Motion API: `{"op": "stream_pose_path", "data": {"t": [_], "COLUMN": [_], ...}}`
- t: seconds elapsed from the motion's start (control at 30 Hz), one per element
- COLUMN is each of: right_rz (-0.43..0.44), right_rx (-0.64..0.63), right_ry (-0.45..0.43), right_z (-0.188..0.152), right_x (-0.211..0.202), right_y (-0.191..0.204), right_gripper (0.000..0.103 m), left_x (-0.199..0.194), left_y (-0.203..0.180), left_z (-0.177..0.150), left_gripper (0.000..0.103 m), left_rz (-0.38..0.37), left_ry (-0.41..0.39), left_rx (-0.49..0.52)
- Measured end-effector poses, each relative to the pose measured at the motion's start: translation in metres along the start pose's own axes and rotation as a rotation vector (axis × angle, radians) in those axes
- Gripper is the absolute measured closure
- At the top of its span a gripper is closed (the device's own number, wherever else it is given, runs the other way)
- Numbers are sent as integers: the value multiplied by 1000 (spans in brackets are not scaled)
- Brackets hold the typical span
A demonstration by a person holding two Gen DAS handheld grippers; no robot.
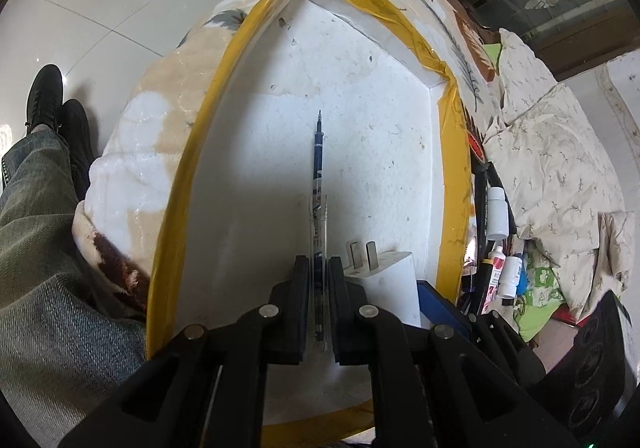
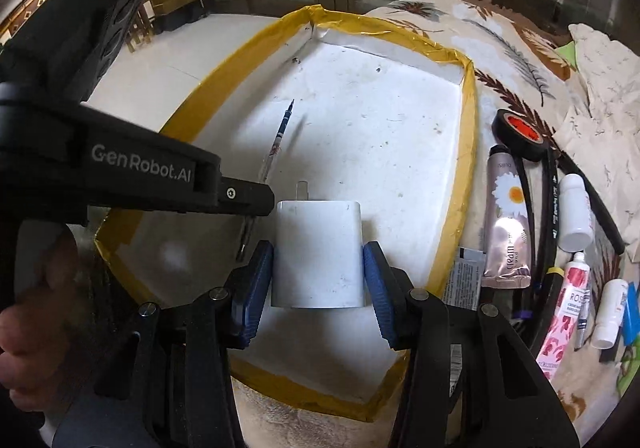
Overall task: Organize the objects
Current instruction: 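Carry both items over the white tray and open both tools to drop them, then grasp the pink ROSE hand cream tube with the right tool while the left grasps a black marker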
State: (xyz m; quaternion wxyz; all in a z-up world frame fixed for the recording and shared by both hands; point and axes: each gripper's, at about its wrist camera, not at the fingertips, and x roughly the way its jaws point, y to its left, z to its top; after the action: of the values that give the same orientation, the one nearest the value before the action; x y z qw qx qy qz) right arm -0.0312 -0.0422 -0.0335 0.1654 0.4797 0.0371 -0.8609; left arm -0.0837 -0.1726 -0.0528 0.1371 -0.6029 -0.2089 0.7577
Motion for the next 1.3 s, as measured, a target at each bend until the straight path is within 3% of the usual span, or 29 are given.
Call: {"op": "stream_pose_path", "data": {"t": [0.13, 0.23, 0.33, 0.4, 0.47, 0.53, 0.63, 0.8, 0.93, 1.17, 1.23, 1.3], "right_rz": [87, 162, 225, 234, 249, 242, 194, 152, 138, 48, 26, -46], "right_rx": [63, 120, 182, 229, 298, 357, 441, 526, 570, 545, 529, 489], "right_ry": [-5, -29, -67, -84, -106, -107, -97, -52, -71, -63, -62, -42], "right_z": [2, 4, 2, -4, -18, -34, -67, -102, -99, -66, -58, -55], "right_x": [-3, -12, -35, -52, -72, -83, -95, -93, -87, -57, -51, -45], "right_y": [-13, -25, -43, -60, -86, -110, -145, -172, -186, -187, -185, -180], "right_gripper": [56, 53, 53, 53, 53, 53, 53, 53, 53, 54, 58, 71], "left_x": [-4, -9, -17, -26, -34, -35, -24, 14, 13, 3, 3, 6], "left_y": [4, 6, -2, -15, -34, -55, -92, -135, -142, -134, -135, -139], "left_z": [0, 0, -3, -8, -17, -25, -44, -80, -87, -86, -88, -90], "left_gripper": [94, 87, 69, 50, 42, 42, 42, 43, 43, 44, 44, 44], "left_rz": [-33, -61, -54, -6, 25, -11, -111, -65, -16, -45, -44, -29], "left_ry": [-13, -35, -83, -137, -193, -194, -124, -9, -37, -76, -82, -81], "left_rx": [-22, -27, 0, 35, 90, 125, 183, 360, 417, 391, 395, 413]}}
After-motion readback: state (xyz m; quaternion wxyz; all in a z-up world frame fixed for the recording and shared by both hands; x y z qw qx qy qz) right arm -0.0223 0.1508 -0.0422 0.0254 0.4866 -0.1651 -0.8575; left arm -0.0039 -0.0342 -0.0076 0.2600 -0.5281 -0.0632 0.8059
